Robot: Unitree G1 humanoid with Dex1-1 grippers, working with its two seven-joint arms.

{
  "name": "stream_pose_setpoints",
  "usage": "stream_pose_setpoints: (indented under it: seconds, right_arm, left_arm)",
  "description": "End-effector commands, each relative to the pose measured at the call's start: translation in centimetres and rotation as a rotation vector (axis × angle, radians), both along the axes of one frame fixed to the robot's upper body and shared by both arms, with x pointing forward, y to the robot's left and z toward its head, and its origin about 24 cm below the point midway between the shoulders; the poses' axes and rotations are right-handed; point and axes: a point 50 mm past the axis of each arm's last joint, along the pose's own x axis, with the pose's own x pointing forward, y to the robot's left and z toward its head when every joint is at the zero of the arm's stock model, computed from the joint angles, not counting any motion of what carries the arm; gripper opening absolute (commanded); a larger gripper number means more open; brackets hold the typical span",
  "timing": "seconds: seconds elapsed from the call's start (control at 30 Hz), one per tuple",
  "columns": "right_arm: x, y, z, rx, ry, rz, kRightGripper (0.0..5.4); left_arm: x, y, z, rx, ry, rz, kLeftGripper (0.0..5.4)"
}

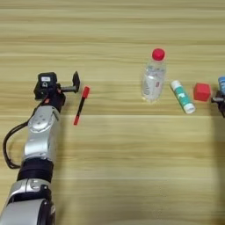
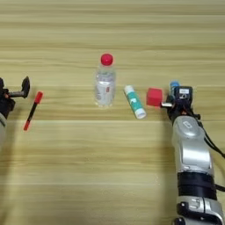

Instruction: Move the objects on the table

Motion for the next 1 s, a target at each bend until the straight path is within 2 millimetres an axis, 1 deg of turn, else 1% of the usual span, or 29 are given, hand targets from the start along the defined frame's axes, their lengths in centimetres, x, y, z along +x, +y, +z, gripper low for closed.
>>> stream_pose_setpoints:
  seconds: [0.03, 0.3, 0.37, 0.53, 0.57, 0.63, 0.67, 0.77, 1.0]
  right_arm:
    - [0.35, -0.66, -0.57, 0.009, 0.016, -0.024, 1.42]
    - [0.69, -0.63, -0.91, 0.017, 0.043, -0.001, 1.42]
    - [0.72, -0.64, -0.92, 0.017, 0.044, 0.002, 1.8]
    - [0.76, -0.61, -0.89, 0.021, 0.038, 0.004, 2.29]
    - [0.77, -0.6, -0.85, 0.021, 0.034, 0.004, 2.48]
    - [0.78, -0.6, -0.78, 0.023, 0.025, 0.002, 2.65]
    - [0.78, -0.62, -0.76, 0.023, 0.022, 0.001, 2.85]
    - [0.8, -0.63, -0.69, 0.021, 0.015, -0.001, 3.09]
    - [0.8, -0.61, -0.67, 0.022, 0.011, 0.0, 3.87]
  left_arm:
    - [0.12, -0.08, 0.29, 0.011, -0.008, -0.004, 5.4]
    - [0.15, -0.2, 0.34, 0.008, -0.011, -0.007, 5.4]
    - [0.15, -0.24, 0.34, 0.008, -0.011, -0.006, 5.4]
    - [0.14, -0.25, 0.33, 0.009, -0.01, -0.006, 5.4]
    - [0.14, -0.25, 0.33, 0.009, -0.01, -0.005, 5.4]
    - [0.14, -0.25, 0.33, 0.009, -0.01, -0.005, 5.4]
    - [0.14, -0.25, 0.33, 0.009, -0.01, -0.005, 5.4]
    - [0.14, -0.26, 0.32, 0.01, -0.01, -0.007, 5.4]
    - [0.13, -0.25, 0.31, 0.01, -0.01, -0.007, 5.4]
